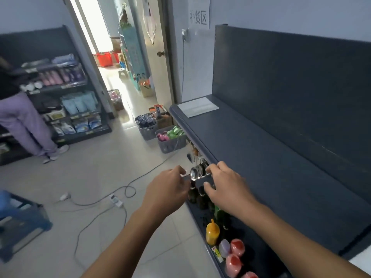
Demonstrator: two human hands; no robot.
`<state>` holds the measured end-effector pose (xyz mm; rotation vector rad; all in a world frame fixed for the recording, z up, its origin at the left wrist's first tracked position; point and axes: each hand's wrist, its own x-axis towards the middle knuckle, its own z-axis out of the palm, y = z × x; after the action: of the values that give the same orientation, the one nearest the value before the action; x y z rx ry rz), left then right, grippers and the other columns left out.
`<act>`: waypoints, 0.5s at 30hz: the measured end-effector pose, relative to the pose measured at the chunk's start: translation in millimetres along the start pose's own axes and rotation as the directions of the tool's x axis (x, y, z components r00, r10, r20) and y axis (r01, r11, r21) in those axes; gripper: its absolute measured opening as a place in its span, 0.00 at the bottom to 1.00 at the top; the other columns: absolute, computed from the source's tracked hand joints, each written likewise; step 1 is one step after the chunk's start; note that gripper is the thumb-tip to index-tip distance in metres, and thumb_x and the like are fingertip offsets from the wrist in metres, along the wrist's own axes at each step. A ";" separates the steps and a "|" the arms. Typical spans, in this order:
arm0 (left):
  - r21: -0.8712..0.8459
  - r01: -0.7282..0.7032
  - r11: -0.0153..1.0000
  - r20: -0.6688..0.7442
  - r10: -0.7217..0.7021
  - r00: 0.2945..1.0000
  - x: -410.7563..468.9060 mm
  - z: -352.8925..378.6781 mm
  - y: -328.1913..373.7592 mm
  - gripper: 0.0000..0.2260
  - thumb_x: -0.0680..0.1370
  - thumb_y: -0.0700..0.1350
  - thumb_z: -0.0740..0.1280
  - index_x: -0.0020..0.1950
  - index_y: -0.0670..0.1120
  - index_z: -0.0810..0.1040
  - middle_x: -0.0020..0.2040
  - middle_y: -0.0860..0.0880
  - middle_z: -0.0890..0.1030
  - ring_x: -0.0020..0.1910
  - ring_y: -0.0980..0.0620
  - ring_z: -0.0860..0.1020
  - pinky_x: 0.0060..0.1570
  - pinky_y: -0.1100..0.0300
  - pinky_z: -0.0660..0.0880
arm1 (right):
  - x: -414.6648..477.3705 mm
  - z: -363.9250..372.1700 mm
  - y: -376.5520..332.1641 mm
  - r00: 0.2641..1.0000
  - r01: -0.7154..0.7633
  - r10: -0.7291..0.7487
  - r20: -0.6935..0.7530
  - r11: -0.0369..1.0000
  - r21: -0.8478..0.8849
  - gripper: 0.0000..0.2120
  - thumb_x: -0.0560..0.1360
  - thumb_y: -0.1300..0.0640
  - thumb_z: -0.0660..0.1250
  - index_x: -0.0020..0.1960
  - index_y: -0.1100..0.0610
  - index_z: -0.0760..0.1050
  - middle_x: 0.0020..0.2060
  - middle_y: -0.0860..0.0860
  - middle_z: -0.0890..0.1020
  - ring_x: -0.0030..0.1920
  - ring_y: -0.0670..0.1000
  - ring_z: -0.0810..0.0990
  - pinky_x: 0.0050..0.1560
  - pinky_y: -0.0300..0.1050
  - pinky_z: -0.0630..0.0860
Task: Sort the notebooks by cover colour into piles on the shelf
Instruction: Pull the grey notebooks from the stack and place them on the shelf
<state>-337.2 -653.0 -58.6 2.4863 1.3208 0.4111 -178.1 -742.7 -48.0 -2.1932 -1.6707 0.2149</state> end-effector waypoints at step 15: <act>-0.014 0.053 0.998 0.009 -0.053 0.999 184.6 -22.7 -120.5 0.13 0.80 0.55 0.61 0.63 0.54 0.74 0.50 0.59 0.81 0.51 0.55 0.77 0.44 0.57 0.74 | 226.4 44.4 -30.9 0.999 0.001 0.000 0.055 1.000 -0.024 0.15 0.80 0.47 0.63 0.64 0.49 0.71 0.58 0.46 0.72 0.51 0.50 0.78 0.50 0.47 0.75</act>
<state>-337.2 -431.4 -63.8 2.4324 1.3723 0.3956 -156.6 -511.0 -53.7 -2.2230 -1.7111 0.2585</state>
